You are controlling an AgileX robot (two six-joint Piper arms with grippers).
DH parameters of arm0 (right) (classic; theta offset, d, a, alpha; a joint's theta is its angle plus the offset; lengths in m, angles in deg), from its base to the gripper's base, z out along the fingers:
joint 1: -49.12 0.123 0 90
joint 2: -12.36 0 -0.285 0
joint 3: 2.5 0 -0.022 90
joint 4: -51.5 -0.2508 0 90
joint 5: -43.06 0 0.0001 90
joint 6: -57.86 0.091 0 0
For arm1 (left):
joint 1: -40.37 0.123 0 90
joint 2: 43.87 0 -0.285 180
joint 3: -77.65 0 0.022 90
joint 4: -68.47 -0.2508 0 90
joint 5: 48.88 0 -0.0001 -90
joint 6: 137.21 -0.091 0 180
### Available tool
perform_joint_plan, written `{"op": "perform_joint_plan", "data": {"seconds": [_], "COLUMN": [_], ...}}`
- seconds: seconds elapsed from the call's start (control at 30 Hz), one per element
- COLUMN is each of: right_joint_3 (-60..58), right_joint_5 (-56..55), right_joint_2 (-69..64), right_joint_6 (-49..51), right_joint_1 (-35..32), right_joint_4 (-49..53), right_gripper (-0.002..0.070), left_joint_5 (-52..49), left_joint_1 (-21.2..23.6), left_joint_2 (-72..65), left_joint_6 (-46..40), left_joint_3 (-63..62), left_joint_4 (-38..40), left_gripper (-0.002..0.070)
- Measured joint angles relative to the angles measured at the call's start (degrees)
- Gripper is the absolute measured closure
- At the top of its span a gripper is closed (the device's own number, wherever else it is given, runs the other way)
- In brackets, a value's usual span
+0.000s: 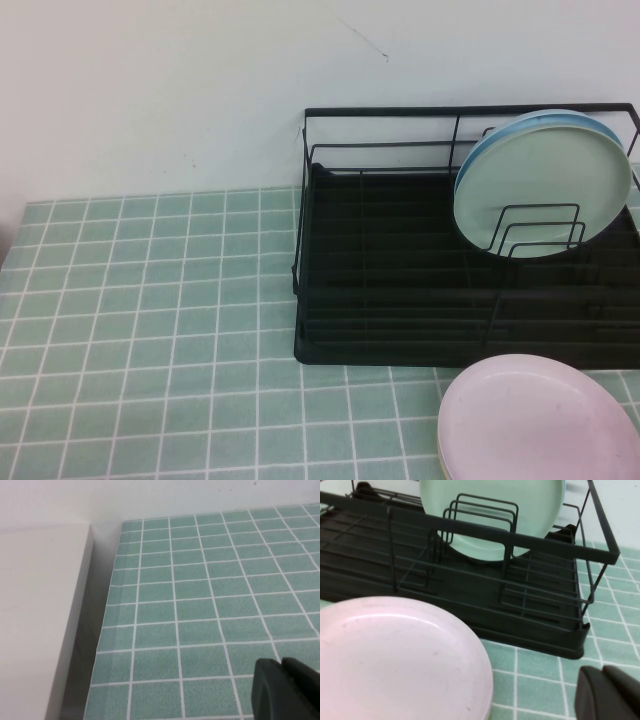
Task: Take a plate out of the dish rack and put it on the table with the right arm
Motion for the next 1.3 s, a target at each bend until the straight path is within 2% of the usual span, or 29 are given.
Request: {"op": "perform_joint_plan", "data": {"seconds": [0.8,1.17,1.3], "right_joint_3": [0.0,0.0,0.0], "right_joint_5": [-2.1,-8.4,-10.6], "right_joint_2": [0.0,0.0,0.0], "right_joint_6": [-0.4,0.1,0.1], "right_joint_1": [0.0,0.0,0.0], "right_joint_4": [-4.5,-21.3,-23.4], "right_gripper": [0.0678,0.0678,0.0678], "left_joint_5": [0.0,0.0,0.0], "left_joint_1": [0.0,0.0,0.0], "left_joint_2": [0.0,0.0,0.0], "left_joint_6": [-0.1,-0.1,-0.1], "left_joint_3": [0.0,0.0,0.0], "left_joint_4": [0.0,0.0,0.0], "left_gripper": [0.0678,0.0678,0.0678]}}
